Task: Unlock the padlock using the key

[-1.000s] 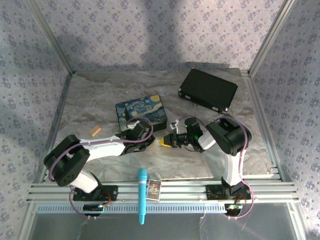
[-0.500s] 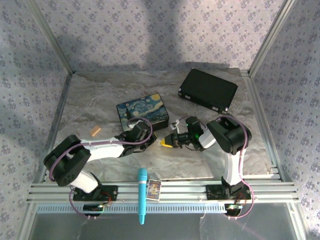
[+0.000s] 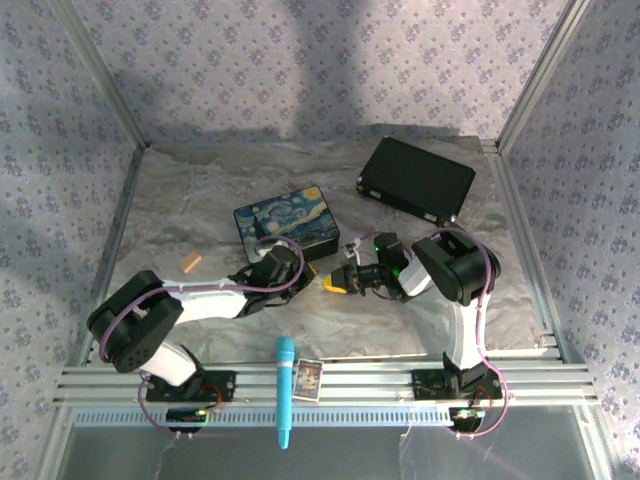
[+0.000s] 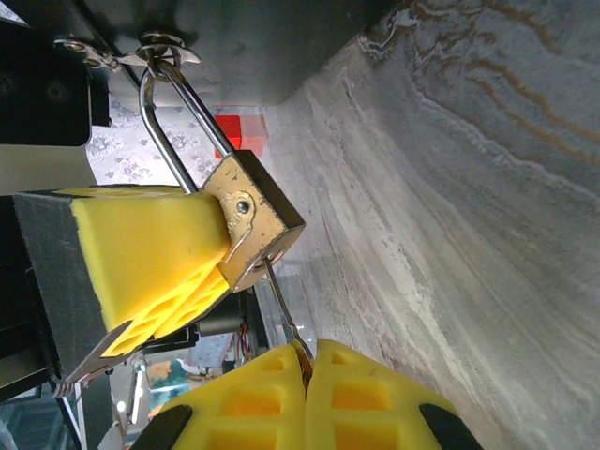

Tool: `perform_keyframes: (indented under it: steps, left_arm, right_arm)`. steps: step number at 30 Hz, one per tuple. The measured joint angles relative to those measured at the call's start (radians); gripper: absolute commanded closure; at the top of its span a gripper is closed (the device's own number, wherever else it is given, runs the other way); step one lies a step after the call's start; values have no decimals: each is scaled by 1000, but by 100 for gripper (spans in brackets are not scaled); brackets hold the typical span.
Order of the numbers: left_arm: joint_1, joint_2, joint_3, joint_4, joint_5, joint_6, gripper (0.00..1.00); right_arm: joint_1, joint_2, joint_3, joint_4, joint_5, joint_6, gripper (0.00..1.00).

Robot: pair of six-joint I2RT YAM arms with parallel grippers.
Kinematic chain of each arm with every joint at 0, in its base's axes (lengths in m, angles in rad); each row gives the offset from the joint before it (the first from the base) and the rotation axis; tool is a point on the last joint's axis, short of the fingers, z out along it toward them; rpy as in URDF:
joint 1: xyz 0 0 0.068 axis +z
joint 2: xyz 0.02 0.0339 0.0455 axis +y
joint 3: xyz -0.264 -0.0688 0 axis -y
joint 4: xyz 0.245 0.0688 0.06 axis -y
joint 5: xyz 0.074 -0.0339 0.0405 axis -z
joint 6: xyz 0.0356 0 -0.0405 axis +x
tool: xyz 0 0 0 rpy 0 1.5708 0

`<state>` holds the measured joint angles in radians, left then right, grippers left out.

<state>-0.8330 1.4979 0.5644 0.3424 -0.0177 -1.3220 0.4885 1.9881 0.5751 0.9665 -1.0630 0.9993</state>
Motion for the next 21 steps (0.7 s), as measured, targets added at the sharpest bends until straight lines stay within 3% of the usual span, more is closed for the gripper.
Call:
perform_keyframes:
  steps: [21]
  left_arm:
    - [9,2,-14,69,10,-3,100]
  right_arm:
    - [-23,5,-1,93,-20,87,100]
